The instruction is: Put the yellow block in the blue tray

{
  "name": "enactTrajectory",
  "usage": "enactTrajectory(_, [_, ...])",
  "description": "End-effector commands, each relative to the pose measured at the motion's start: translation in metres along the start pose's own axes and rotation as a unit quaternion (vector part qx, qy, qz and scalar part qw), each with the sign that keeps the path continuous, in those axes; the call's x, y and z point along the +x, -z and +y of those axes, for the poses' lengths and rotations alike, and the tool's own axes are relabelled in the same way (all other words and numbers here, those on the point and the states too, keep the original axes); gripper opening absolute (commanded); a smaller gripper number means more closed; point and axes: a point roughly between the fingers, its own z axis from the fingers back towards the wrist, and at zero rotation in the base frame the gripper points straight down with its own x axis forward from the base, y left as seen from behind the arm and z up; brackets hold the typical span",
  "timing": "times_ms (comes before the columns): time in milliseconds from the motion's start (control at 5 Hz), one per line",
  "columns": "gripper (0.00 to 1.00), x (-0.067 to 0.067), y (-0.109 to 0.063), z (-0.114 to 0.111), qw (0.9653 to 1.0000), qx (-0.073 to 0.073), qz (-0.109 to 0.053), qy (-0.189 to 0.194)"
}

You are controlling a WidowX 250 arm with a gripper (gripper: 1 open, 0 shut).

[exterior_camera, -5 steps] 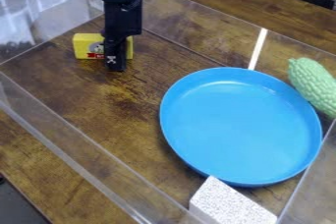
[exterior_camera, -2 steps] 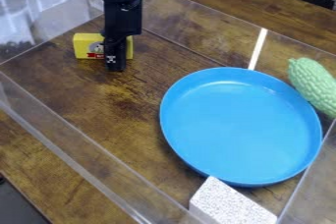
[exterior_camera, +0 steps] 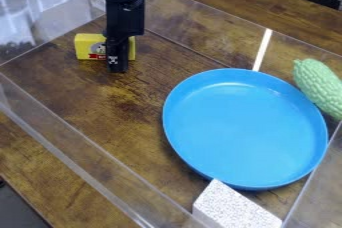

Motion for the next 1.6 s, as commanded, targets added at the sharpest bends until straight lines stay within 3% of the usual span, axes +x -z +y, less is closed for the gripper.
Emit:
enactTrajectory(0, [0.00,-0.0030,-0.0162,0.0123,0.9995,0.027,-0.014,-0.005])
enactTrajectory(1400, [0.00,0.0016,-0.0146,0.0194,0.9993,0.032,-0.017,0.001])
